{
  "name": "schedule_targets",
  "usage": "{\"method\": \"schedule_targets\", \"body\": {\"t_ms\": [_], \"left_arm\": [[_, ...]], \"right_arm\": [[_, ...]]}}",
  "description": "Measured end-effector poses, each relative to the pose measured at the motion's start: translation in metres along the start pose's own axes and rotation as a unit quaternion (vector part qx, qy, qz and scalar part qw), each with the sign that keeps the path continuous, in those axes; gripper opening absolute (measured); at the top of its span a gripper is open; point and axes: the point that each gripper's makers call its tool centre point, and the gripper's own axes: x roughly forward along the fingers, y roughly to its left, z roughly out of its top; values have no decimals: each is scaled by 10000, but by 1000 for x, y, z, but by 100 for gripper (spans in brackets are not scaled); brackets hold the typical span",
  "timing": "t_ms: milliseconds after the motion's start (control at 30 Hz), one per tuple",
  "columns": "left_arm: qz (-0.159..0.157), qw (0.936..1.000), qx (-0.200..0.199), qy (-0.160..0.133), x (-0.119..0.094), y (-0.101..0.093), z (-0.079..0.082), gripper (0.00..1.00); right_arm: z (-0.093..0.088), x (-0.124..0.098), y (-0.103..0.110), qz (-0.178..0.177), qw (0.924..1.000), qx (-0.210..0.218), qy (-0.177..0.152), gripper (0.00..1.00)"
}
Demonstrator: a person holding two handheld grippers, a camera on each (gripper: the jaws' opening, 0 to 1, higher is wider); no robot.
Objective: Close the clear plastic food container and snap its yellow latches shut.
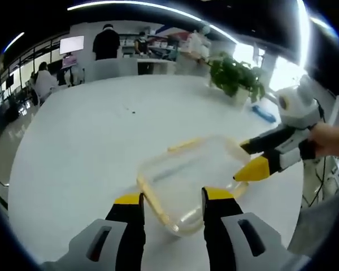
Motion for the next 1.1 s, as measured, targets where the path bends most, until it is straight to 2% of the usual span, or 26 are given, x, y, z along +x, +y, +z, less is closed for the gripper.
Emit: {"method": "schedule_targets", "body": {"t_ms": [367, 833, 933, 1000, 1033, 1100], "left_arm": [[50, 9999, -44, -159, 14, 14, 15, 37], [86, 9997, -53, -205, 15, 16, 18, 38], [111, 9995, -50, -278, 15, 16, 19, 39], [-24, 9993, -15, -386, 14, 11, 19, 44], [-94, 9994, -17, -325, 14, 9, 16, 47], [-79, 9993, -40, -359, 11, 8, 16, 55]], "right_arm": [[18, 13, -11, 12, 10000, -4, 41, 54], [20, 12, -11, -105, 9998, 86, -152, 55], [19, 12, -12, -128, 9995, 222, -192, 55], [18, 11, -14, -214, 9990, 287, -268, 56], [17, 9, -14, -243, 9988, 293, -302, 58], [18, 5, -14, -281, 9986, 299, -348, 59]]}}
